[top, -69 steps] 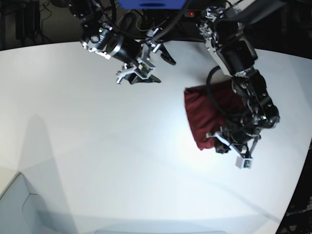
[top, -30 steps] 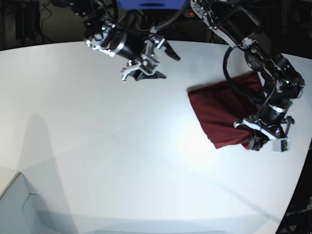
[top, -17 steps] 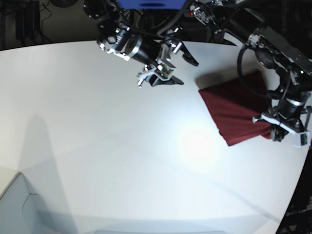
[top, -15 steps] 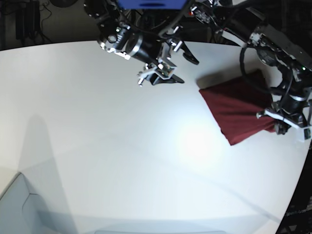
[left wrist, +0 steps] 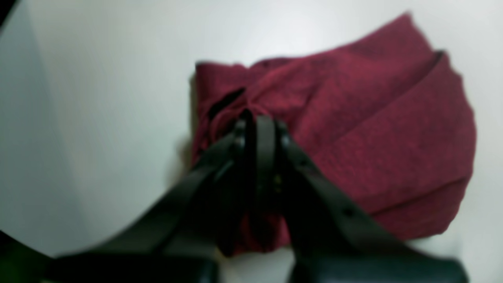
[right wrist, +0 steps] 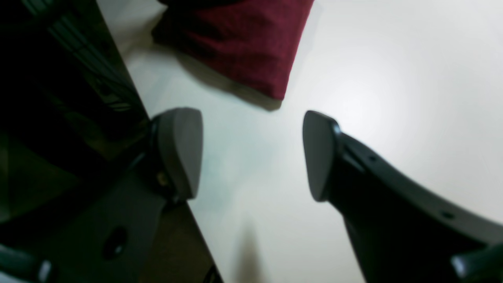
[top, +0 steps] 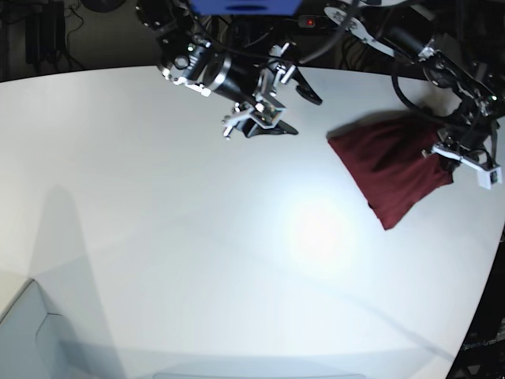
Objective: Layout the t-shirt on the table in an organized manner, then fold the t-shirt properly
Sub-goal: 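Drag the bundle with the left gripper away from the right gripper, then adjust the bundle corner with the left gripper, tucking the loose fabric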
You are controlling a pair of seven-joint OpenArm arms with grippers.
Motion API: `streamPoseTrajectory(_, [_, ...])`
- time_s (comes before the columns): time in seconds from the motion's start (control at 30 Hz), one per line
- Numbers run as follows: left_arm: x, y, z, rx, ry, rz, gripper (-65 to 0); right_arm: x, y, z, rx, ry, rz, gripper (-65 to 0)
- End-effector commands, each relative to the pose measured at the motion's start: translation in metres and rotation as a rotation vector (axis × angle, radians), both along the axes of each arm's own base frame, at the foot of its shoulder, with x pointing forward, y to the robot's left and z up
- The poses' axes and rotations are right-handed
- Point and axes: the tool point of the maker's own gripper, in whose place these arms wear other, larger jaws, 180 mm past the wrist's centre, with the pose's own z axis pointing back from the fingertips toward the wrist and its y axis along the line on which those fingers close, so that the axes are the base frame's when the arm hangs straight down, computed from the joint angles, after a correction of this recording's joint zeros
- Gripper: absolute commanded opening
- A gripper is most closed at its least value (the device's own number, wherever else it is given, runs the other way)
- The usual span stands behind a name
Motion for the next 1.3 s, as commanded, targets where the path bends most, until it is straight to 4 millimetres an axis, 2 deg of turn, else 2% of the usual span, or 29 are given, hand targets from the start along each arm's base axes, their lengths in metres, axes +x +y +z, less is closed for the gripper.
streamPoseTrajectory(0.0, [0.009,0.011,0.015,0.023,-0.061,0.015,-64.0,0.001,0.004,0.013,0.054,-0.02,-0.005,-24.9])
streamPoseTrajectory(0.1, [0.012,0.019,0.022,0.039,-0.112,0.037,-63.5,0.0,0.004,0.013,0.054,-0.017,-0.005,-24.9])
streamPoseTrajectory(0.17, [0.013,0.021,0.026,0.05,-0.135,0.043,-60.1,0.0,0.004,0.013,0.054,-0.017,-0.005,-24.9])
streamPoseTrajectory(0.43, [0.017,0.022,0.032,0.052,-0.168,0.044,-27.5,-0.003,0.003,0.011,0.05,-0.01,-0.004,-25.0])
streamPoseTrajectory(0.57, [0.023,0.018,0.045,0.007,-0.258,0.031,-18.3,-0.009,0.003,0.008,0.052,0.007,-0.004,-25.0])
streamPoseTrajectory(0.67, [0.023,0.021,0.049,-0.011,-0.282,0.021,-17.8,-0.01,0.003,0.007,0.052,0.01,-0.005,-25.0])
streamPoseTrajectory(1.1, [0.022,0.015,0.015,-0.107,-0.235,0.026,-19.1,-0.014,0.002,0.005,0.051,0.021,-0.006,-25.2])
streamPoseTrajectory(1.17, [0.022,0.015,0.014,-0.111,-0.233,0.026,-25.4,-0.014,0.002,0.005,0.051,0.021,-0.006,-25.2])
streamPoseTrajectory(1.27, [0.025,0.015,0.017,-0.112,-0.245,0.027,-44.1,-0.014,0.002,0.005,0.047,0.02,-0.007,-25.2])
